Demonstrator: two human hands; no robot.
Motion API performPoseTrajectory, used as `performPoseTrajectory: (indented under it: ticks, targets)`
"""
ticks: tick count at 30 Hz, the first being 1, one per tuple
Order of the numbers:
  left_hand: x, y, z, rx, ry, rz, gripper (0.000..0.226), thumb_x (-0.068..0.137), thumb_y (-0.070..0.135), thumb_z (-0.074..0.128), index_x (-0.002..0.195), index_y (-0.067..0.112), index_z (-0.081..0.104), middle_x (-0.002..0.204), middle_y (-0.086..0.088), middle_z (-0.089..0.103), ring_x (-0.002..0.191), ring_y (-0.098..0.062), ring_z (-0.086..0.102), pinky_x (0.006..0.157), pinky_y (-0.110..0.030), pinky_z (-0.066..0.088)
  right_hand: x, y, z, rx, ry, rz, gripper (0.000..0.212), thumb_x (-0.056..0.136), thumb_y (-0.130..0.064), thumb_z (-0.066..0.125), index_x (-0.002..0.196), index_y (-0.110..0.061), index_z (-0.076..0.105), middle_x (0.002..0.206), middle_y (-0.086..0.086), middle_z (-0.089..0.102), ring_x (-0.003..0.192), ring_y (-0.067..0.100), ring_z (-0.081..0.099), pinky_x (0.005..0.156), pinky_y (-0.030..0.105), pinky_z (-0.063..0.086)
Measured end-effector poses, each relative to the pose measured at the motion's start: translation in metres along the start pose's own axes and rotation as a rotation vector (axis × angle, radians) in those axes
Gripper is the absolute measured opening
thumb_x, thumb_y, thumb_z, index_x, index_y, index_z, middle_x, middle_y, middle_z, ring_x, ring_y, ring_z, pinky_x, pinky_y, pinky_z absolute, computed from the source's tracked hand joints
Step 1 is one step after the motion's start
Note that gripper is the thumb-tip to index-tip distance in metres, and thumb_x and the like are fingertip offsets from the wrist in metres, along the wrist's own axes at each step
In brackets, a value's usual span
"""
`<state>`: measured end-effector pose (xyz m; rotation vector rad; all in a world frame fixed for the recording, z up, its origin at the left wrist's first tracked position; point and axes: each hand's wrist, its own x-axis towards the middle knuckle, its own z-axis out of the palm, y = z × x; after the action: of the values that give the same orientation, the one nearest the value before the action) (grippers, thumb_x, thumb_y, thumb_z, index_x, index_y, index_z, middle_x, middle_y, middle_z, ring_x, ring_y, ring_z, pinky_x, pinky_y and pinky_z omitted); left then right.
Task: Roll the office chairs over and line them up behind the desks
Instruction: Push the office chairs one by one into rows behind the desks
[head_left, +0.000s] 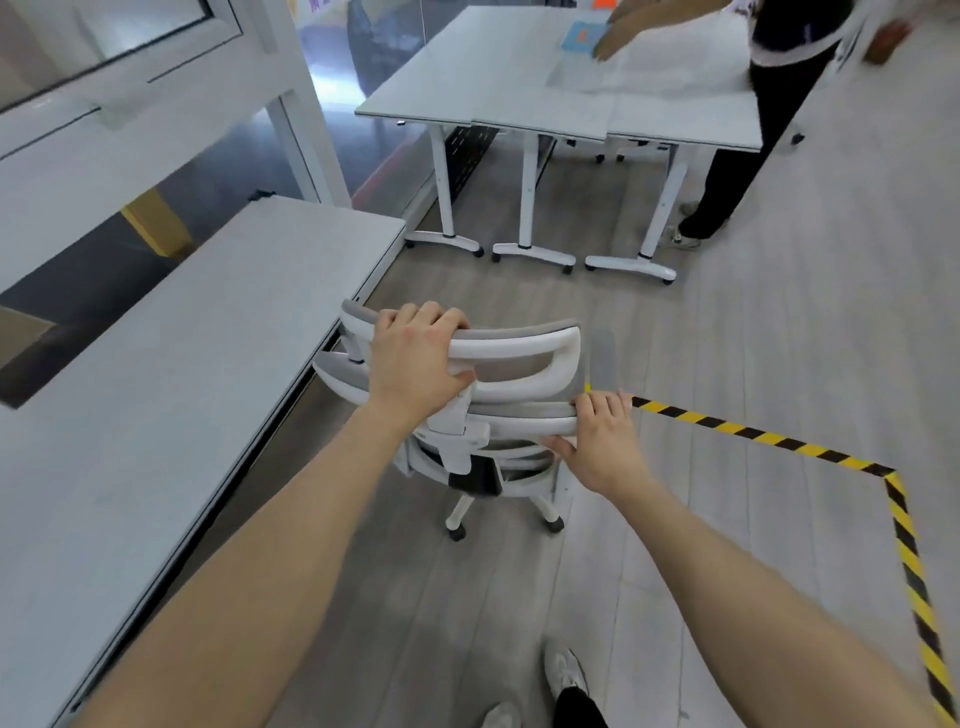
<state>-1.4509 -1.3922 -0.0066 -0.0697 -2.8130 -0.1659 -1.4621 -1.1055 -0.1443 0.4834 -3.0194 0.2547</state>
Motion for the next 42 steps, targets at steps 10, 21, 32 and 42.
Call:
performPoseTrajectory:
  ticks: [10, 21, 32, 42]
  targets:
    - [0.013, -0.013, 0.004, -0.017, 0.057, 0.042, 0.041, 0.071, 0.053, 0.075, 0.106, 0.032, 0.067, 0.099, 0.009, 0.064, 0.093, -0.022, 0.059, 0.092, -0.042, 0.043, 0.010, -0.014, -0.008, -0.002, -0.017, 0.035, 0.070, 0.094, -0.077, 0.049, 0.119, -0.013, 0.057, 0.119, 0.006, 0.059, 0.119, 0.031, 0.052, 0.128, 0.055, 0.029]
    - [-0.007, 0.006, -0.042, 0.075, -0.112, 0.202, 0.062, 0.087, 0.046, 0.079, 0.141, 0.024, 0.058, 0.134, 0.000, 0.066, 0.124, -0.029, 0.062, 0.114, -0.049, 0.044, 0.005, -0.022, -0.080, 0.024, -0.270, 0.053, 0.051, 0.098, -0.049, 0.069, 0.137, -0.016, 0.058, 0.136, 0.003, 0.061, 0.130, 0.030, 0.056, 0.106, 0.047, 0.052]
    - [-0.124, 0.244, -0.014, 0.199, -0.314, 0.885, 0.023, 0.085, 0.032, 0.078, 0.105, 0.024, 0.071, 0.095, 0.002, 0.069, 0.093, -0.027, 0.071, 0.072, -0.036, 0.047, -0.312, 0.048, -0.141, 0.052, -0.171, 0.591, 0.048, 0.106, -0.044, 0.057, 0.144, -0.016, 0.057, 0.141, 0.007, 0.063, 0.130, 0.032, 0.059, 0.105, 0.049, 0.052]
    - [-0.458, 0.534, -0.077, 0.074, -0.301, 1.683, 0.035, 0.103, 0.041, 0.062, 0.134, 0.023, 0.059, 0.121, -0.002, 0.063, 0.115, -0.029, 0.064, 0.088, -0.041, 0.047, -0.791, 0.007, -0.188, 0.012, -0.085, 1.410, 0.039, 0.105, -0.042, 0.055, 0.134, -0.017, 0.060, 0.131, 0.005, 0.066, 0.120, 0.032, 0.063, 0.092, 0.045, 0.056]
